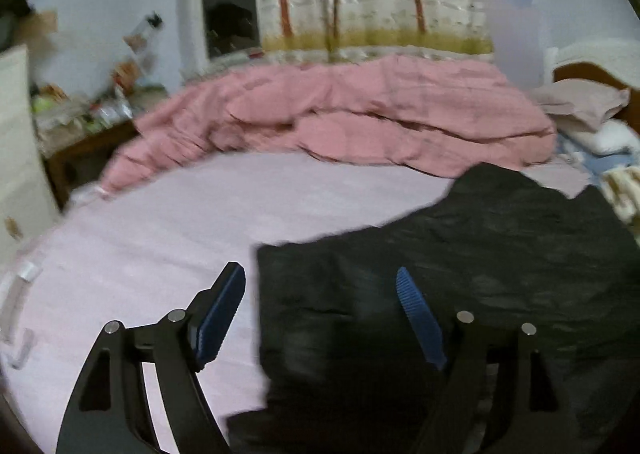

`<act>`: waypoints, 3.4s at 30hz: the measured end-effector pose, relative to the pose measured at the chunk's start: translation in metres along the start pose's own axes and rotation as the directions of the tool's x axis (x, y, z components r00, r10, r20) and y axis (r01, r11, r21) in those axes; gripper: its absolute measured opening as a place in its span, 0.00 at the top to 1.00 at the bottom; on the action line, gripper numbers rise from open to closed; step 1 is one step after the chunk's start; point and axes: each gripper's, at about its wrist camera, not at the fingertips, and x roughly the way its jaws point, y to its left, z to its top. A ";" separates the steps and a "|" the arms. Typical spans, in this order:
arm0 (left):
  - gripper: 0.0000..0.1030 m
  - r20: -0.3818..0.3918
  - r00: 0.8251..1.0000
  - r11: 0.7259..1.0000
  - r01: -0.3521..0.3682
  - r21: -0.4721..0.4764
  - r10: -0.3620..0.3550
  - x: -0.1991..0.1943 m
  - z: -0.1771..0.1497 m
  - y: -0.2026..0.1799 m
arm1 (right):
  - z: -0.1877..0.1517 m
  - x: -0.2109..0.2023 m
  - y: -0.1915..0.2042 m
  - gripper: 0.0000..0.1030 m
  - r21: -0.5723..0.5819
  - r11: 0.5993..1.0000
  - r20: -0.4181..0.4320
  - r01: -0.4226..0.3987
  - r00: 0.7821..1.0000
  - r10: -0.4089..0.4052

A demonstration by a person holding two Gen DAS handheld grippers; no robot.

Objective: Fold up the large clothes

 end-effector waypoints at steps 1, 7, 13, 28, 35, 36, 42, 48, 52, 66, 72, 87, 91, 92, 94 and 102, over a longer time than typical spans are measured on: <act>0.24 -0.035 0.999 1.000 0.031 -0.002 -0.031 0.005 0.001 -0.002 | 0.000 0.000 -0.004 0.24 0.031 0.993 0.025 -0.111 0.994 0.110; 0.24 -0.212 0.973 0.994 -0.077 0.075 0.092 0.042 -0.014 -0.002 | -0.016 0.067 0.019 0.74 0.139 0.922 -0.239 -0.362 0.891 0.386; 0.22 -0.324 0.942 0.993 -0.106 -0.056 0.082 0.068 -0.026 0.025 | -0.034 0.103 0.024 0.92 0.115 0.981 -0.241 -0.156 0.954 0.180; 0.33 0.093 0.988 0.988 0.132 -0.080 -0.124 -0.024 0.002 0.022 | -0.002 0.001 0.036 0.16 0.007 0.980 0.069 -0.199 0.978 0.198; 0.35 -0.191 0.915 0.916 0.382 0.126 -0.355 0.007 -0.025 -0.039 | -0.026 0.030 0.058 0.16 -0.095 0.975 -0.274 -0.200 0.947 0.168; 0.35 -0.198 0.924 0.915 0.362 0.177 -0.327 0.006 -0.028 -0.049 | -0.034 0.034 0.064 0.16 -0.147 0.974 -0.319 -0.171 0.941 0.117; 0.34 -0.271 0.941 0.925 0.275 0.263 -0.203 0.021 -0.040 -0.067 | -0.058 0.057 0.072 0.16 -0.259 0.964 -0.345 -0.060 0.938 -0.034; 0.34 -0.300 0.936 0.925 0.269 0.268 -0.185 0.040 -0.041 -0.081 | -0.060 0.076 0.076 0.16 -0.209 0.976 -0.174 0.056 0.980 -0.094; 0.35 -0.304 0.931 0.948 0.265 0.175 -0.203 0.049 -0.030 -0.068 | -0.057 0.077 0.073 0.16 -0.161 0.985 -0.132 0.063 0.988 -0.085; 0.56 0.120 0.969 0.962 0.192 0.196 -0.218 -0.110 -0.037 -0.064 | -0.072 -0.105 0.059 0.17 -0.180 0.983 0.173 0.019 0.985 0.012; 0.59 0.216 0.949 0.970 0.206 0.128 -0.230 -0.176 -0.036 -0.037 | -0.114 -0.161 0.040 0.22 -0.192 0.977 0.266 0.096 0.963 -0.043; 0.90 0.097 0.969 0.972 0.221 0.083 -0.228 -0.206 -0.110 -0.038 | -0.179 -0.189 -0.009 0.86 -0.103 0.990 0.224 0.093 0.972 -0.068; 0.90 0.074 0.980 0.981 0.176 0.081 -0.182 -0.200 -0.124 -0.027 | -0.188 -0.185 -0.030 0.86 -0.034 0.994 0.170 0.106 0.980 -0.099; 0.90 0.063 0.982 0.982 0.176 0.071 -0.181 -0.198 -0.125 -0.023 | -0.190 -0.178 -0.036 0.86 -0.052 0.992 0.105 0.117 0.988 -0.111; 0.90 0.052 0.984 0.985 0.165 0.052 -0.167 -0.195 -0.130 -0.011 | -0.192 -0.172 -0.045 0.86 -0.104 0.985 0.104 0.135 0.987 -0.125; 0.67 -0.083 0.974 0.978 0.208 -0.027 -0.210 -0.186 -0.161 0.030 | -0.204 -0.171 -0.137 0.86 0.133 0.991 0.006 0.019 1.000 -0.020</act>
